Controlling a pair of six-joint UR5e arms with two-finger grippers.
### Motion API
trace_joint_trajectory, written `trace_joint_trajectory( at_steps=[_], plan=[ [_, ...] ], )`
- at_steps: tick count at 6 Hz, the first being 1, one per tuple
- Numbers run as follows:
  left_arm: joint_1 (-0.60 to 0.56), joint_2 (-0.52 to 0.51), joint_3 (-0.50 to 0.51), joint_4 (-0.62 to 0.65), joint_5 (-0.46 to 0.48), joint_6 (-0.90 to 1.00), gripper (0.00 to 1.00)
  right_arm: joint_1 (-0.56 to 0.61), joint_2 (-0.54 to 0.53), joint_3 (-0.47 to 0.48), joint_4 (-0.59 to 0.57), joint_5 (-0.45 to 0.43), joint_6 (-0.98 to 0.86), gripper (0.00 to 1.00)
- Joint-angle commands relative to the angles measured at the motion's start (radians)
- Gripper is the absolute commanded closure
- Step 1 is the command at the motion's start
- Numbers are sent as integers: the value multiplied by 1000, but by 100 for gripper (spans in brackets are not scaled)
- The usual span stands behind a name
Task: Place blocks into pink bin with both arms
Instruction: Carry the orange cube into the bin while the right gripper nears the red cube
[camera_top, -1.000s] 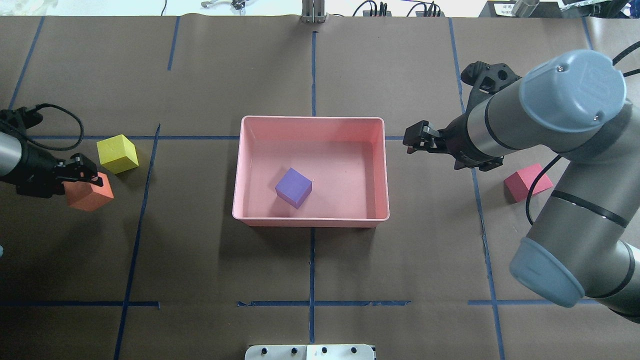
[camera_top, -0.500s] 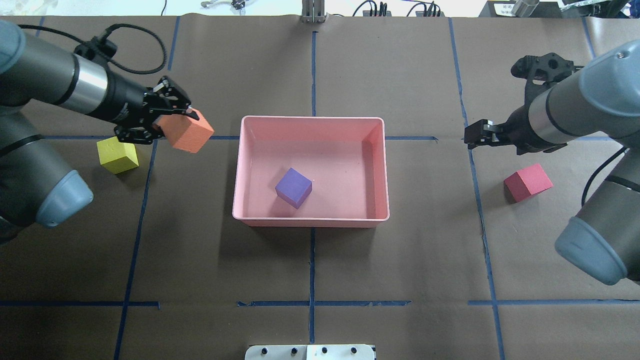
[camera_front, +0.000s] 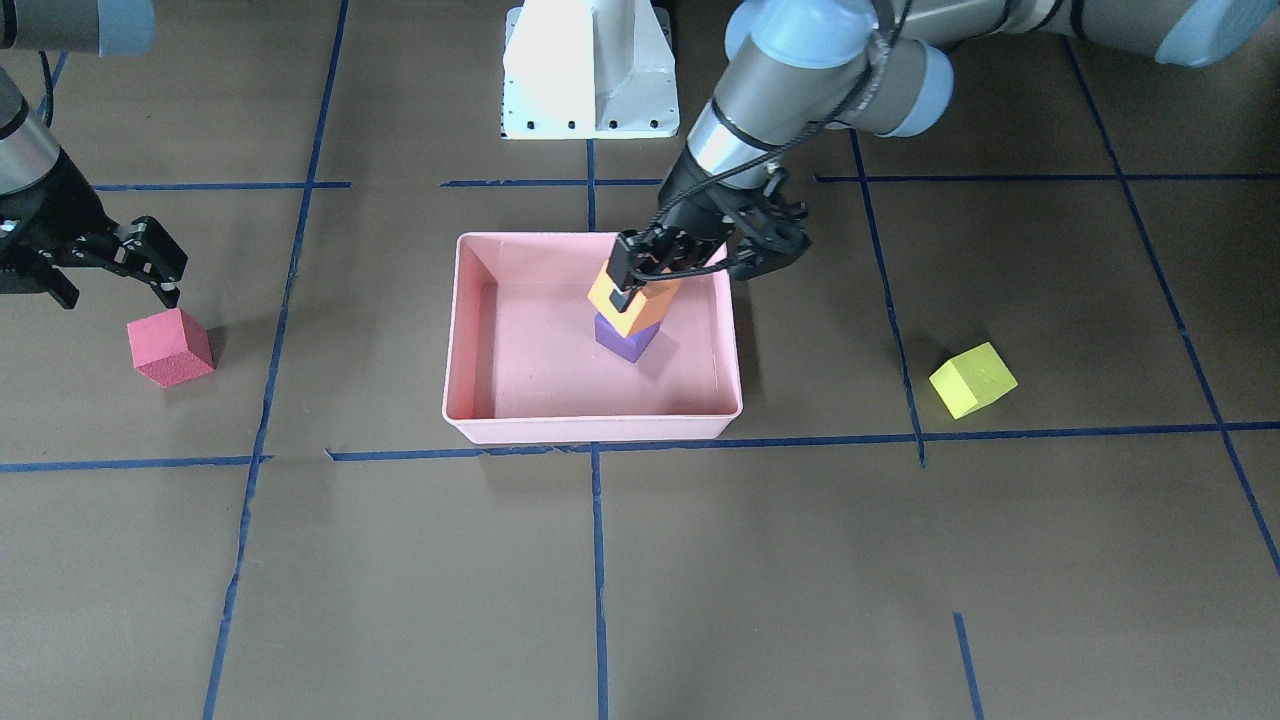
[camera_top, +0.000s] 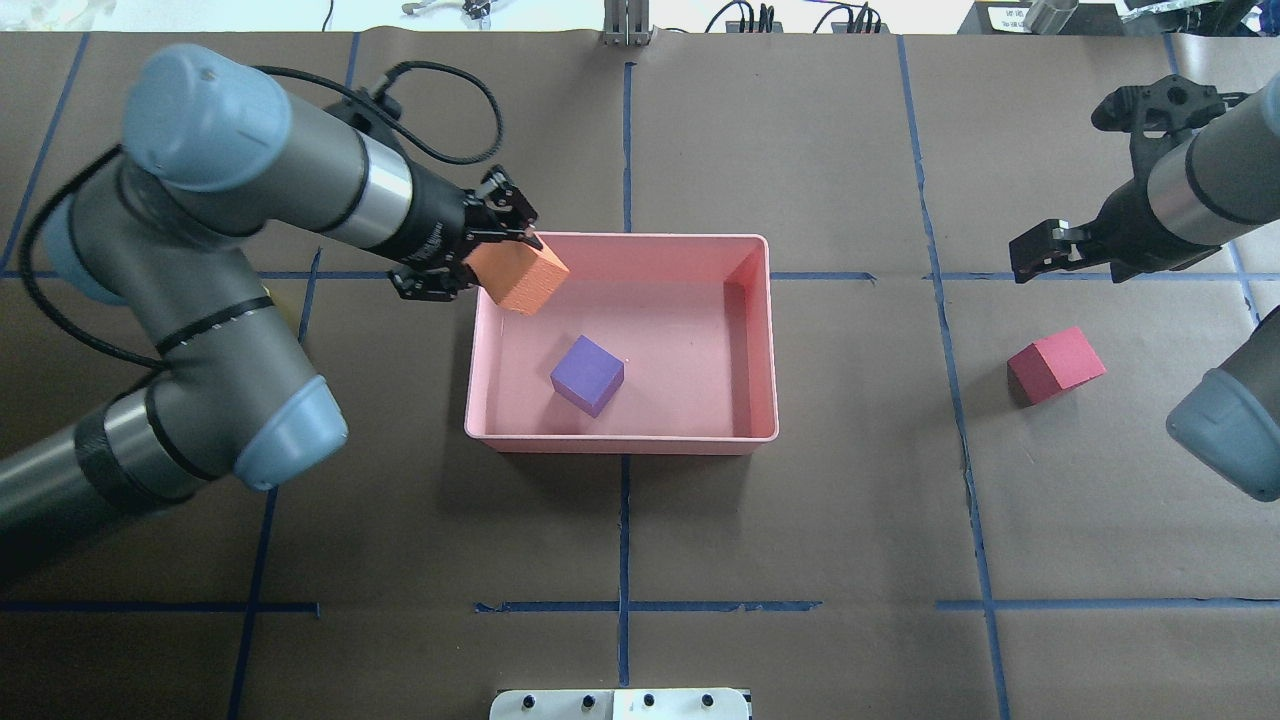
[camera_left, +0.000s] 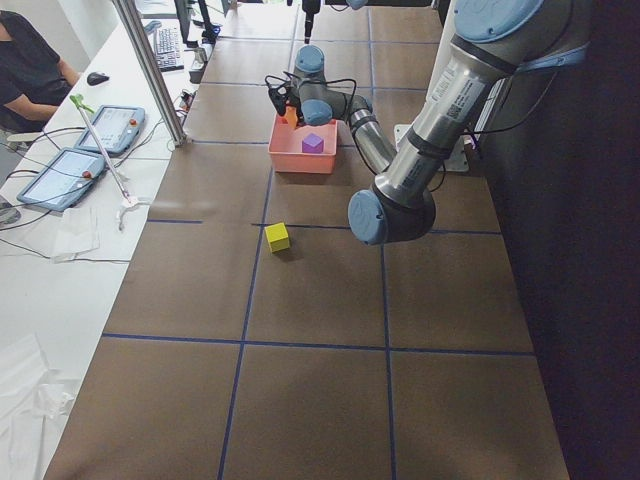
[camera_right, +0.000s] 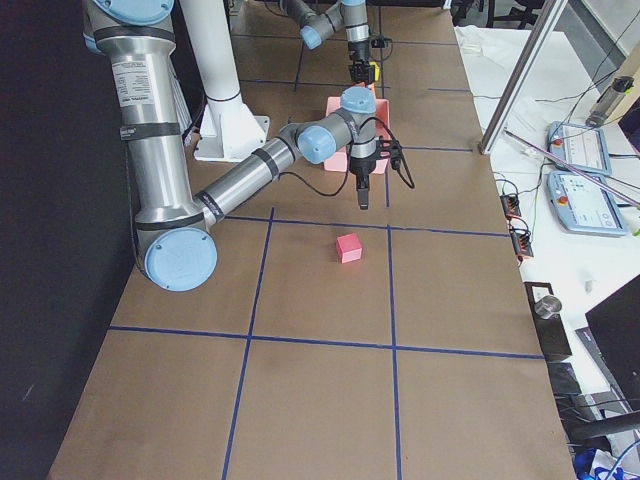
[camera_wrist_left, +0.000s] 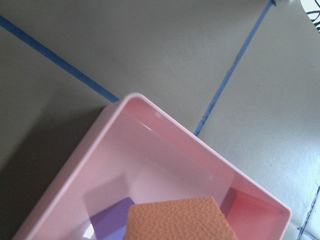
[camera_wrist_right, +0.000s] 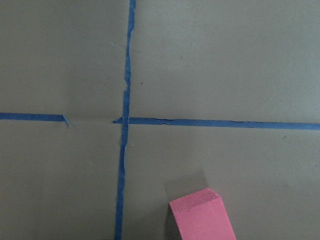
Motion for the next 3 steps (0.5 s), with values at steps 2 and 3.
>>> trace_joint_trajectory(
  at_steps=[2, 3],
  plan=[
    [105, -138, 156, 4, 95, -49, 46, 23, -10, -141, 67, 5, -127, 0],
    [116, -137, 155, 3, 119, -43, 0, 23, -27, -172, 174, 11, -152, 0]
  ],
)
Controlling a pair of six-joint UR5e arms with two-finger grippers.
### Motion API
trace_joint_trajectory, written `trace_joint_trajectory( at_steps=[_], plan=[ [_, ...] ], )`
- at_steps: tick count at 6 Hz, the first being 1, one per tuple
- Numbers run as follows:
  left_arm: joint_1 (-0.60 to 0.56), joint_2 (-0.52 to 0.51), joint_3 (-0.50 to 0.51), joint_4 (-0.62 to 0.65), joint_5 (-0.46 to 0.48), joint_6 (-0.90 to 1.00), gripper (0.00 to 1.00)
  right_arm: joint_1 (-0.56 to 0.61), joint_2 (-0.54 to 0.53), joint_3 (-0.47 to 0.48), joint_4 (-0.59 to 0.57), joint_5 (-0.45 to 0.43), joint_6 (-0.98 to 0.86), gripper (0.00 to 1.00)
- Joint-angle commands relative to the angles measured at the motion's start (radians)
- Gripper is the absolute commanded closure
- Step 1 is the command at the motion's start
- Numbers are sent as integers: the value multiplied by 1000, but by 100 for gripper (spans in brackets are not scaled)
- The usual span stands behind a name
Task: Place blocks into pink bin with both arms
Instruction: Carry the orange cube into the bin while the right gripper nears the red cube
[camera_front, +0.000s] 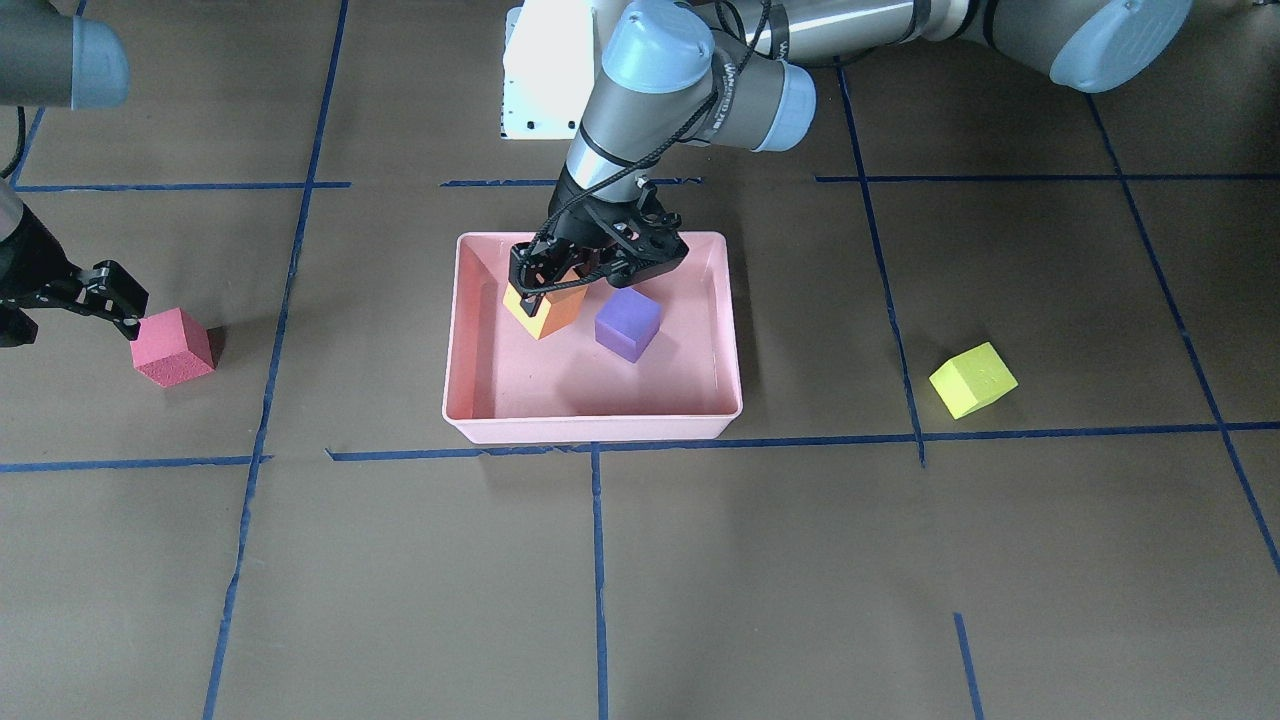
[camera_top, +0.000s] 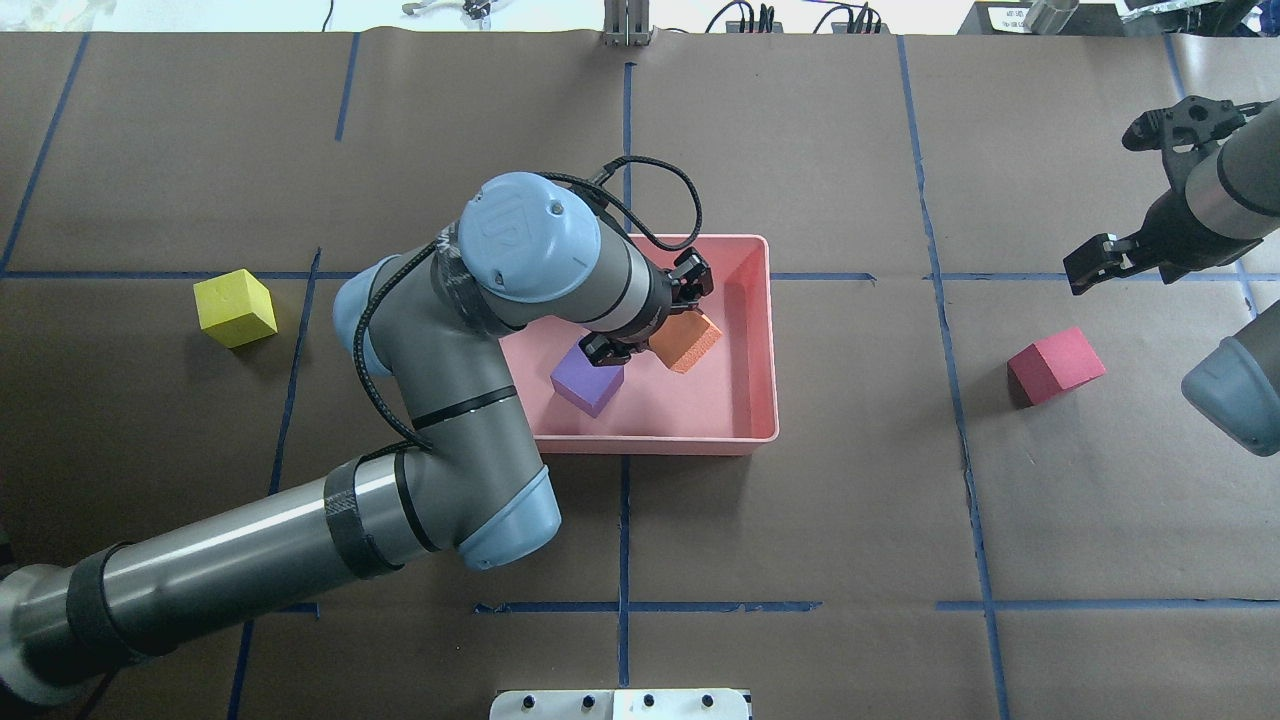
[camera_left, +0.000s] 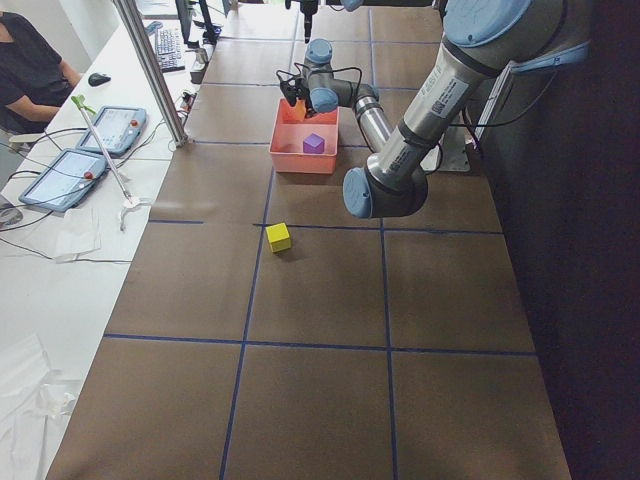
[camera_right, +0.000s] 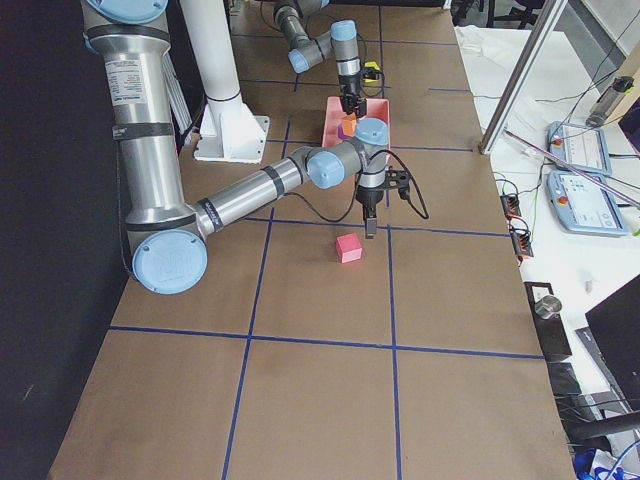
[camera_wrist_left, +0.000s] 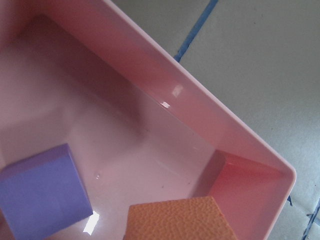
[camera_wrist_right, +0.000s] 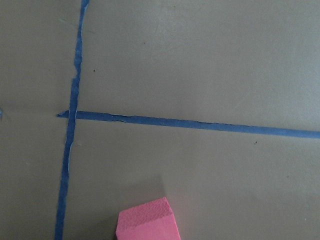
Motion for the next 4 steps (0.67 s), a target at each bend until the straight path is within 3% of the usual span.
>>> trace_joint_trajectory(
  at_steps=[1, 4],
  plan=[
    [18, -9, 2, 0, 31, 3, 0, -8, -48, -84, 144, 4, -164, 0],
    [12, 0, -39, 3, 31, 2, 0, -105, -36, -99, 164, 18, -188, 0]
  ],
)
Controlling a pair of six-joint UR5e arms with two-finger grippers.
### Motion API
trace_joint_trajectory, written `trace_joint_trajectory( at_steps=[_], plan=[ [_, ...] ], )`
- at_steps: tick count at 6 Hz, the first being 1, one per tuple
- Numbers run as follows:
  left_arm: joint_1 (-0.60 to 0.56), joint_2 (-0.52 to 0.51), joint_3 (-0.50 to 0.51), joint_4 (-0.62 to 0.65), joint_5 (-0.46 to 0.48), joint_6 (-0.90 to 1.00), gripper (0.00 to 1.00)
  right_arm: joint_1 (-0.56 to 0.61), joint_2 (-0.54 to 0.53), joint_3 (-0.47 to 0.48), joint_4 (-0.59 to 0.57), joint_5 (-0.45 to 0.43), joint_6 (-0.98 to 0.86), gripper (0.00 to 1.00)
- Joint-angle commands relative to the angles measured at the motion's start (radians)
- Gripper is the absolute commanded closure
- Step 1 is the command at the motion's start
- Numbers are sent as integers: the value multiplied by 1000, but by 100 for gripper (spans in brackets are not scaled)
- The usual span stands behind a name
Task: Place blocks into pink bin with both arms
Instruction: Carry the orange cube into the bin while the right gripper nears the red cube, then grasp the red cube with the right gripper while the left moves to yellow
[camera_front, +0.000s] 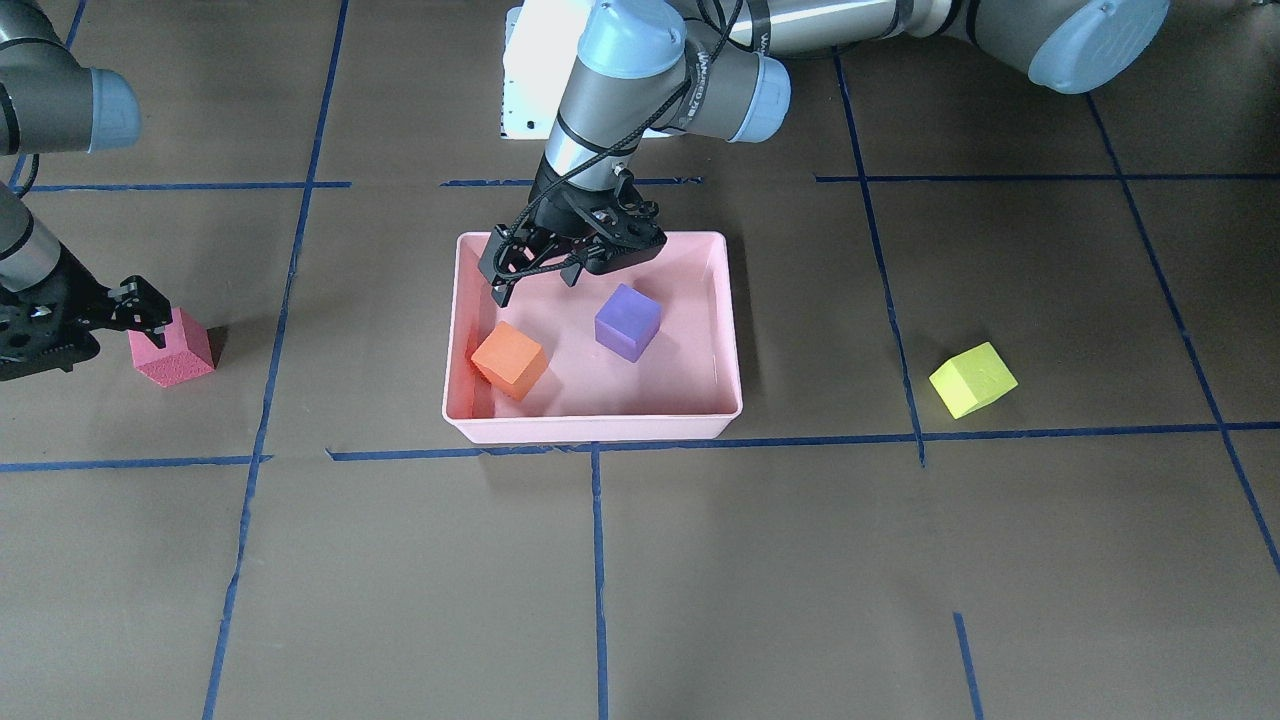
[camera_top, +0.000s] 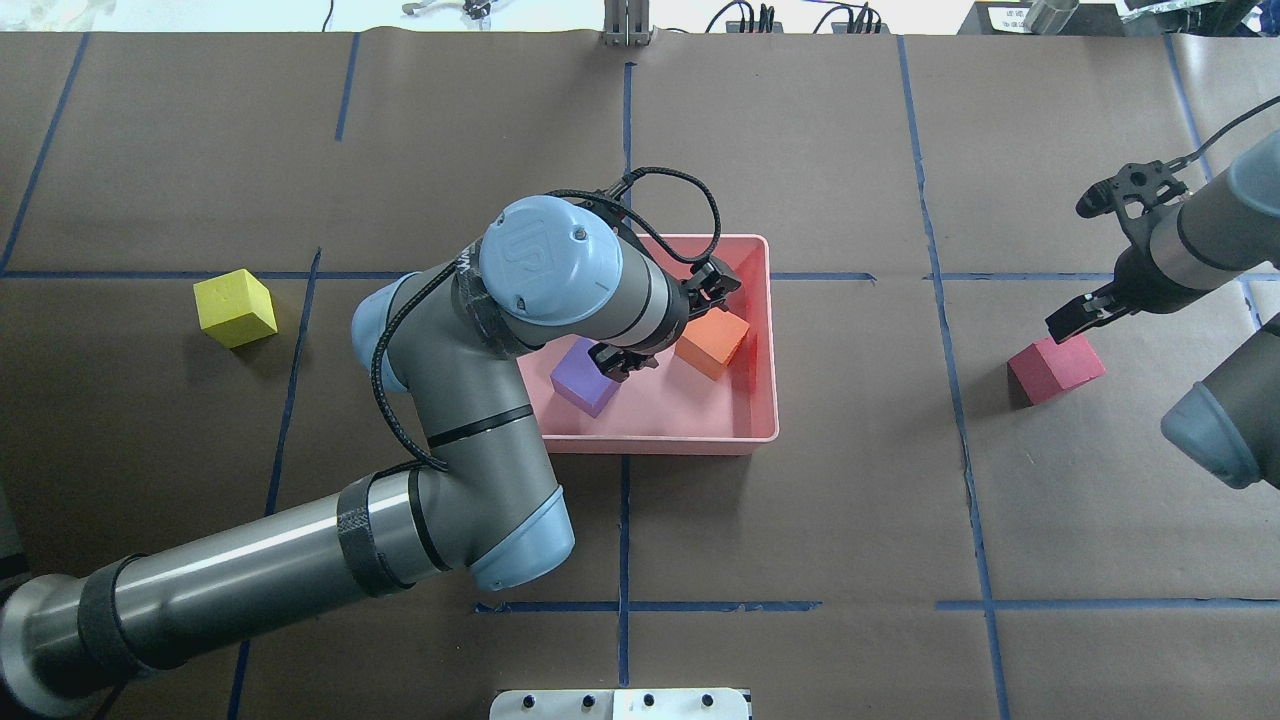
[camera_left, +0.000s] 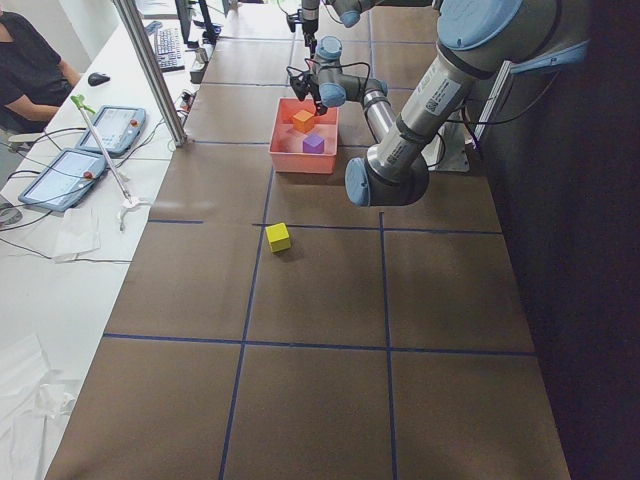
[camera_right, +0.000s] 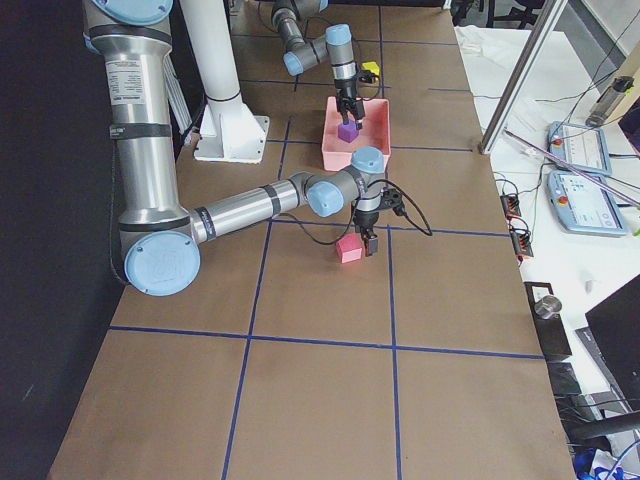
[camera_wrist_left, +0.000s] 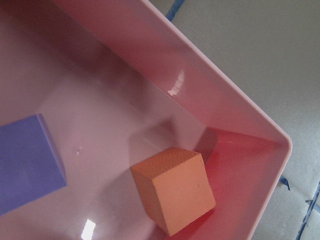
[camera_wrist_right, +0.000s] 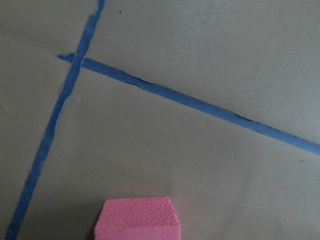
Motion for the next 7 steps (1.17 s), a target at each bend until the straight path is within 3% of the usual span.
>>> trace_joint_trajectory(
  at_steps=[1, 3, 4, 5, 7],
  plan=[
    [-5, 7, -28, 1, 2, 0, 0, -50, -2, -7, 17, 7, -10, 0],
    [-11, 38, -83, 4, 2, 0, 0, -86, -2, -42, 21, 2, -7, 0],
    [-40, 68, -137, 5, 0, 1, 0, -89, 1, -42, 22, 1, 0, 19],
    [-83, 149, -216, 8, -6, 6, 0, -89, 3, -34, 22, 2, 0, 96],
    [-114, 373, -362, 6, -11, 236, 0, -63, 26, 156, -31, 63, 111, 100]
  ],
)
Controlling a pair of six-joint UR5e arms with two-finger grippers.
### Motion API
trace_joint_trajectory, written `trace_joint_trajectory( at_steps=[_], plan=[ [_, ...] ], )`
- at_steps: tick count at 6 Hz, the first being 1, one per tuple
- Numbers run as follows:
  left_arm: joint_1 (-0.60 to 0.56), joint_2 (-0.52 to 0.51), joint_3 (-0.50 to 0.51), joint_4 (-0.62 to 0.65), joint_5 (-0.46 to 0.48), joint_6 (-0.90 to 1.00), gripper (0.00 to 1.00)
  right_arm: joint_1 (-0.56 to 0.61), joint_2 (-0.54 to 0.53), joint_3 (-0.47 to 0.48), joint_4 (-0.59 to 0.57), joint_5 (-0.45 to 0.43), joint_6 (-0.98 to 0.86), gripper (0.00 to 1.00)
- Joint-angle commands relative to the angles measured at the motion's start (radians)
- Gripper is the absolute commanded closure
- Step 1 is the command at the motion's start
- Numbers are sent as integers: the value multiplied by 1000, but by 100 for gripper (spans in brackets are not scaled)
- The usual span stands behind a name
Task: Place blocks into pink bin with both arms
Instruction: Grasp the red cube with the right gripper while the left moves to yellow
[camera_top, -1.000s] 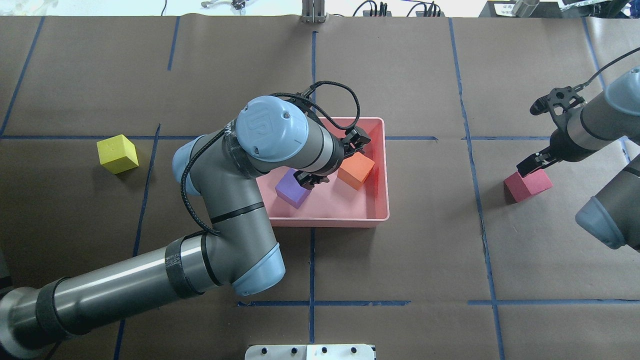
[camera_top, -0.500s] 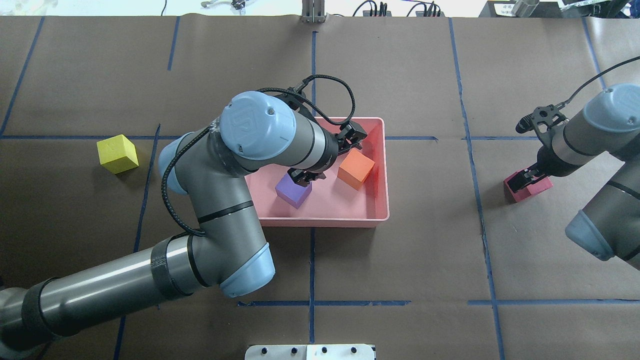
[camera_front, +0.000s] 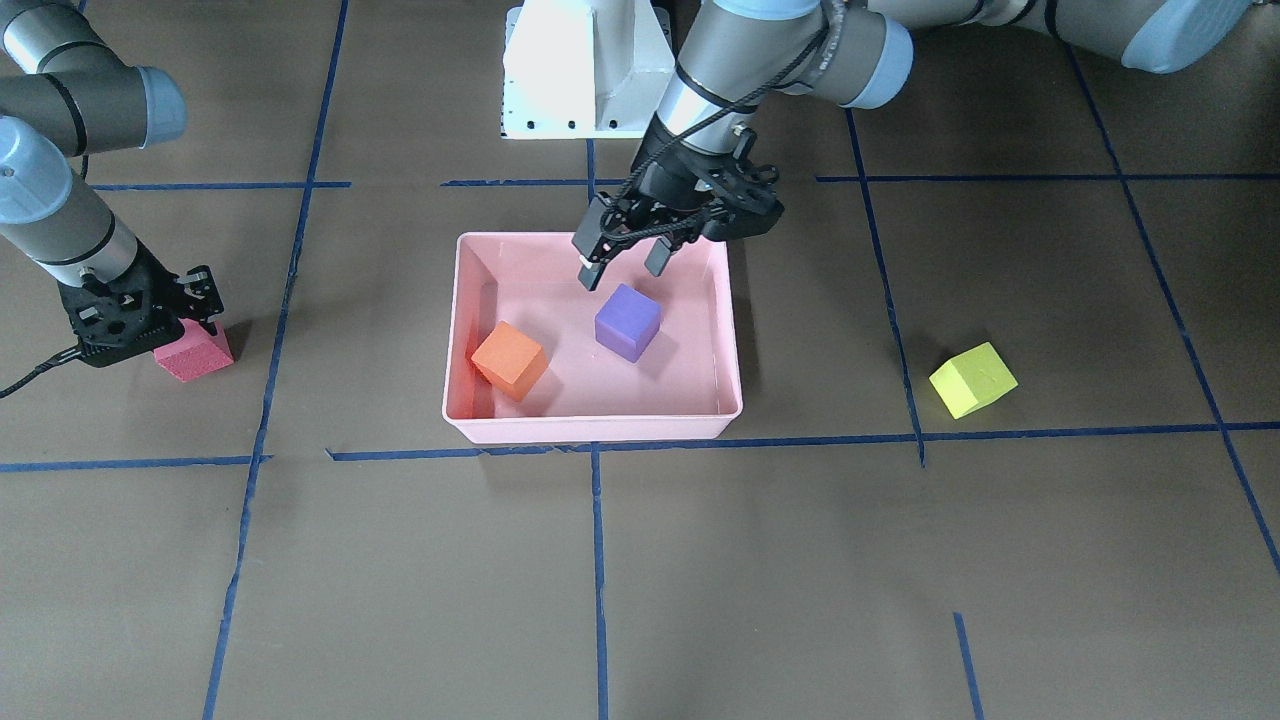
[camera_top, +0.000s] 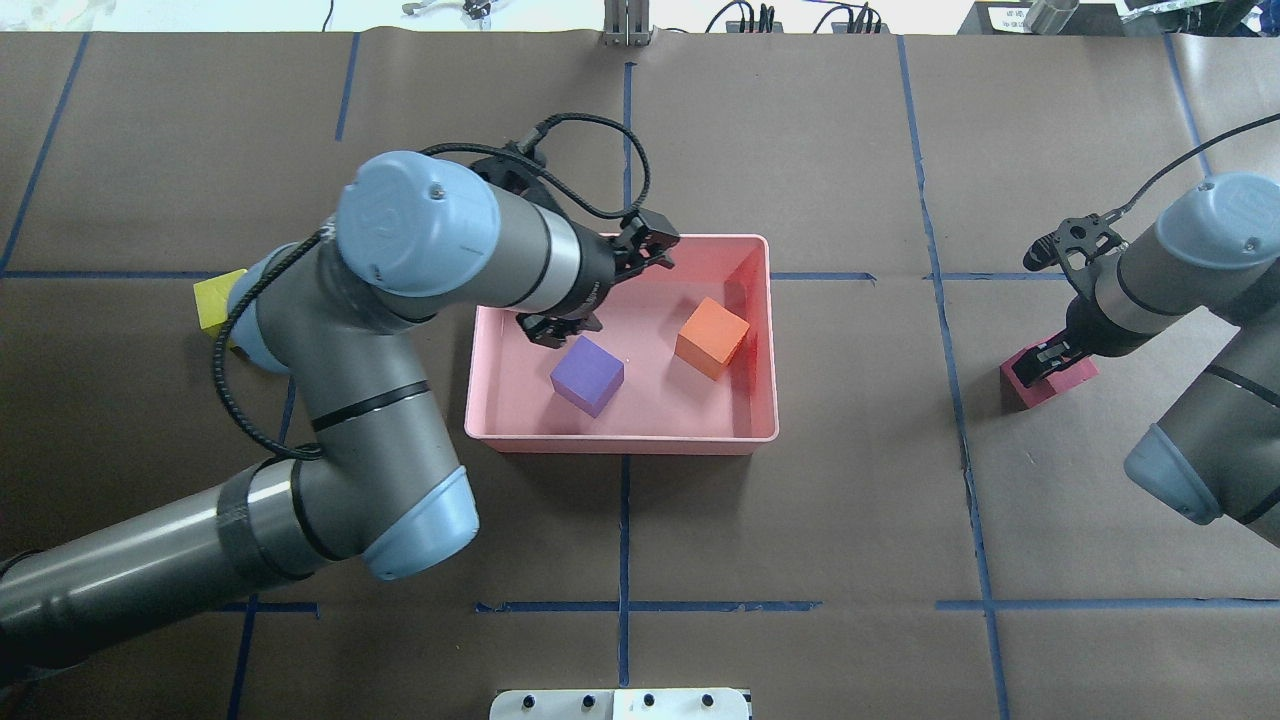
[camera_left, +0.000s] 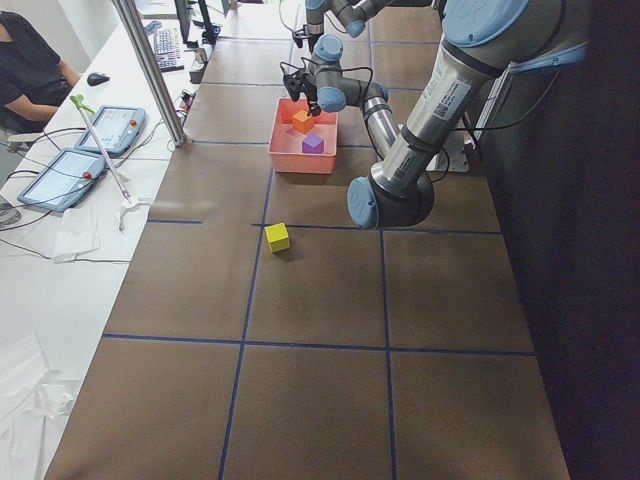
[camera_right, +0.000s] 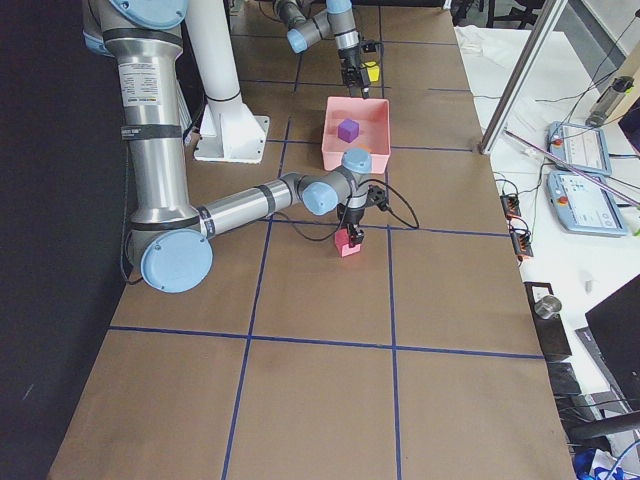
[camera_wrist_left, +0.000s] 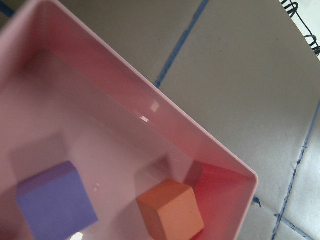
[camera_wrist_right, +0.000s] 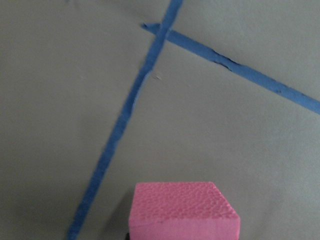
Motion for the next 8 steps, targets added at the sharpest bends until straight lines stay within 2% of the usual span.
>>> trace_joint_trajectory(
  at_steps=[1, 2, 3, 4, 5, 8],
  plan=[
    [-44, 220, -114, -4, -12, 228, 0, 17, 165, 136, -107, 80, 257, 100],
    [-111, 310, -122, -13, -97, 369, 0, -13, 302, 143, -172, 82, 438, 100],
    [-191, 391, -128, -16, -180, 483, 0, -112, 373, 138, -172, 36, 619, 100],
    [-234, 462, -133, -18, -222, 618, 0, -208, 444, 124, -171, -84, 770, 100],
    [-280, 490, -128, -6, -260, 651, 0, -295, 486, 103, -169, -189, 864, 99],
    [-287, 498, -58, -4, -233, 581, 0, -400, 549, 12, -166, -315, 947, 98]
  ],
)
